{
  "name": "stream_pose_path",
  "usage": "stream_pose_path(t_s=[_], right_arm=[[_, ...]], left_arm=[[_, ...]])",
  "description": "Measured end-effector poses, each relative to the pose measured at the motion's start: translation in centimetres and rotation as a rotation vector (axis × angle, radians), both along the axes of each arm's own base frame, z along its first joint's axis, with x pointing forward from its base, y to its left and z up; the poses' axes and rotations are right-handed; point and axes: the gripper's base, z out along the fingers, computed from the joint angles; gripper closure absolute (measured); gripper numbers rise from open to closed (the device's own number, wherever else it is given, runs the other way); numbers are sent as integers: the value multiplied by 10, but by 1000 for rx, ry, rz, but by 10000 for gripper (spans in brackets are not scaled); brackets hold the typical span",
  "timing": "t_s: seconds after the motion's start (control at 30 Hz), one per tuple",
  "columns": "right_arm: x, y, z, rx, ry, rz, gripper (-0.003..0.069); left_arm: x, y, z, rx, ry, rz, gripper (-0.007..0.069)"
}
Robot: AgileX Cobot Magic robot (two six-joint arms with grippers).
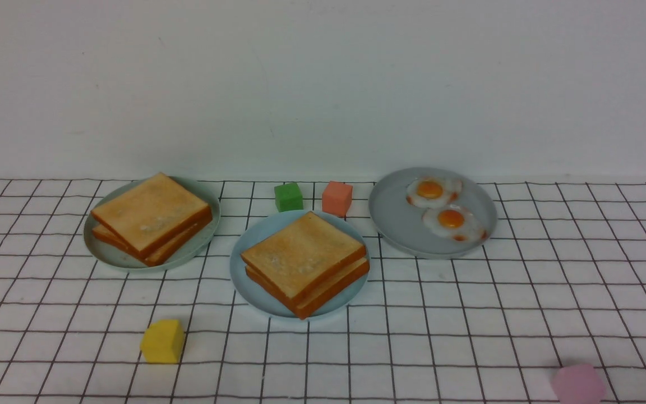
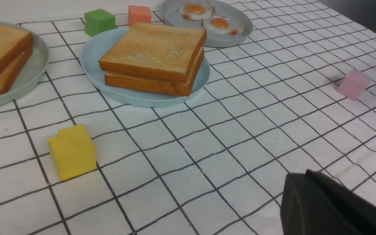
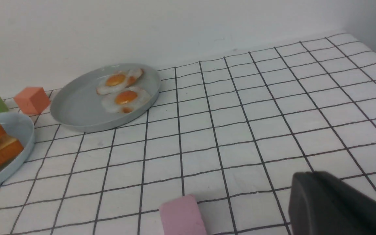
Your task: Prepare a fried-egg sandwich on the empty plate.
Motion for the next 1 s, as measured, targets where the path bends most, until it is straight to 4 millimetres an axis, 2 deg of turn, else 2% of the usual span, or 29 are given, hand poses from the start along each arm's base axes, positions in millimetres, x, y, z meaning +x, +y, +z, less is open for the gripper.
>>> stream_pose_path(t_s=[0.13,0.3,0.5,1.0], right_arm=[[1,3,-1,3,-41,31,670],[1,8,-4,-82,-23,100,669],[0,11,-21,-84,80,148,666],[0,12,-21,-84,95,155,662]], left_arm=[[0,0,0,0,0,0,637],[0,0,0,0,0,0,634],[0,0,0,0,0,0,627],[0,0,0,0,0,0,626]])
